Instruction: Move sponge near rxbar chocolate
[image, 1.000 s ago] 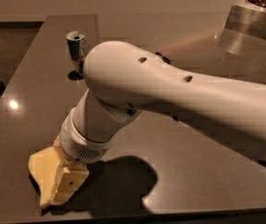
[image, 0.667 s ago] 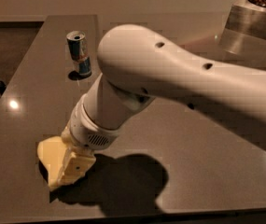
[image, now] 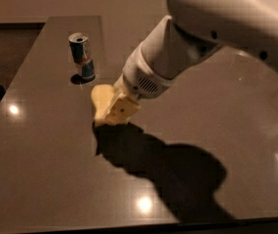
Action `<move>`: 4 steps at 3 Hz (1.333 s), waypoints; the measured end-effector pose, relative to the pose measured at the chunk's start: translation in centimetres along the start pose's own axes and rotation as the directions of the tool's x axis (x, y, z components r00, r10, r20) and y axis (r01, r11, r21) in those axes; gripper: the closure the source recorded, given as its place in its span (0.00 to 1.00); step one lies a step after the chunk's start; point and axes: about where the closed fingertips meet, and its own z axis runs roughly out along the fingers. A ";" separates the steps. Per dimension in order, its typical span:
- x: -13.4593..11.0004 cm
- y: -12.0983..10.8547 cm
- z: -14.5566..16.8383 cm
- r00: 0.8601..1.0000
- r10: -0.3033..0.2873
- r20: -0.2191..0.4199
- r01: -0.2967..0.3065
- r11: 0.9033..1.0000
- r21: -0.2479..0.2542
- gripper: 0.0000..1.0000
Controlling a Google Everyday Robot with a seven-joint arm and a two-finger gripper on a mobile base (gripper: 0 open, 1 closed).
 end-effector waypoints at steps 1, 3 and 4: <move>2.4 -6.4 -3.4 0.993 0.119 -0.017 -0.115 0.982 0.149 1.00; 10.0 -14.4 -6.3 0.954 0.277 -0.114 -0.230 0.922 0.312 0.82; 12.3 -16.2 -5.9 0.941 0.314 -0.125 -0.257 0.905 0.339 0.59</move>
Offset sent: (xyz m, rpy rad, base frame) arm 0.1494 -0.1740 0.0053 -0.1733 -0.0899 -0.4943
